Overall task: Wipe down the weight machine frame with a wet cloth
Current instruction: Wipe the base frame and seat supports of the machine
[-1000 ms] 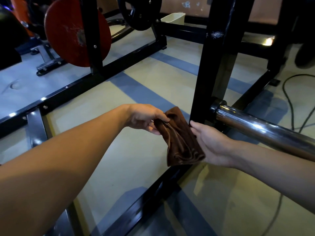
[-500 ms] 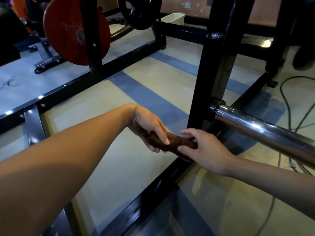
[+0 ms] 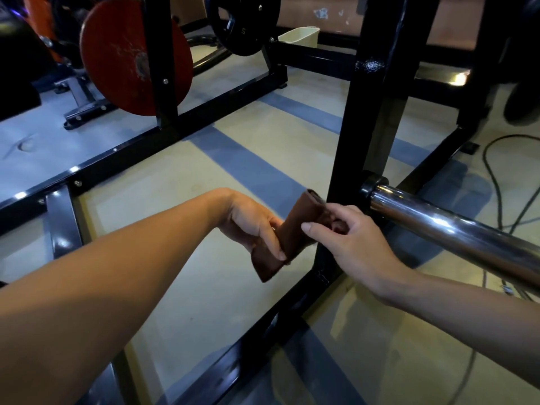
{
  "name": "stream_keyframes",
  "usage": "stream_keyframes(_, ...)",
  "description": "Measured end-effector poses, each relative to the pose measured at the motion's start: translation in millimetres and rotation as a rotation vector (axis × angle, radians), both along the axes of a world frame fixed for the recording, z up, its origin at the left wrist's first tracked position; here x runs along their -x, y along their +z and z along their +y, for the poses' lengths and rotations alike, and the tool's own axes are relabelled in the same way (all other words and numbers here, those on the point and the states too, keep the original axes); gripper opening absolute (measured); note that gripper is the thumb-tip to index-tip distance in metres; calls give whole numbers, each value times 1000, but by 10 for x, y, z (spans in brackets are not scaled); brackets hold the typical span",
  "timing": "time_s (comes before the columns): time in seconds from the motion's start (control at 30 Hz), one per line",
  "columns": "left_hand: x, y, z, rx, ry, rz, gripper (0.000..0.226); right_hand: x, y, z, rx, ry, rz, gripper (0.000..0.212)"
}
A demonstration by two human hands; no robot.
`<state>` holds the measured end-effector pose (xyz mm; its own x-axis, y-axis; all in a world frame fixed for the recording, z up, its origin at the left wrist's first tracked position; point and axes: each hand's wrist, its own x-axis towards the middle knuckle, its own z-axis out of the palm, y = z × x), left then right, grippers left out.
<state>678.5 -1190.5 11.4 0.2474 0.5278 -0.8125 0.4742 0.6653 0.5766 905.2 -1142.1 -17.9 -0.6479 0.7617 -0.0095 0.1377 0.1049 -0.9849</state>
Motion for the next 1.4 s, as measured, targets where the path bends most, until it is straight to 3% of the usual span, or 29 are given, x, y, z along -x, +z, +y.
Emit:
stream_keyframes(0.07,-56,31,20,-19,23,-65,25,38,23,-32,-35,-2,-28,26)
stream_keyframes(0.2,-77,156,79,-70,51,-59,35,81,36,1,89,55,153,35)
stream_keyframes(0.37,-73,266,106,-160,223,-183,34,6,45,18,-32,-108,107,31)
stream_keyframes(0.43,-110,262,102,-152,240,-218,35,-20,10,32,-170,-138,57,26)
stream_keyframes(0.47,-127,255,99,-150,262,-235,35,-30,-6,19,-246,-119,32,29)
stream_keyframes(0.57,-171,248,88,-152,314,-291,28,-56,-42,-27,-308,45,-111,69)
stream_keyframes(0.63,-184,257,81,-123,311,-330,25,-76,-35,-56,-329,160,-194,76)
stream_keyframes(0.7,-166,293,74,-81,264,-316,28,-105,-45,-65,-353,152,-189,72)
stream_keyframes(0.8,-57,293,80,-65,287,-119,38,-208,-48,-55,-505,60,-193,62)
stream_keyframes(0.93,-20,129,169,-310,584,237,31,-320,123,162,-1154,39,-291,64)
stream_keyframes(1.07,-246,97,337,-469,799,226,32,-290,-17,380,-1553,128,-650,60)
stream_keyframes(1.17,-487,66,422,-471,803,154,42,-259,-379,228,-1575,331,-821,62)
stream_keyframes(1.27,-699,27,452,-450,778,85,40,-257,-724,40,-1338,575,-1003,76)
stream_keyframes(1.33,-761,19,458,-452,775,60,38,-284,-825,47,-1414,574,-920,65)
stream_keyframes(1.4,-765,13,463,-446,782,50,41,-248,-688,152,-1496,415,-772,49)
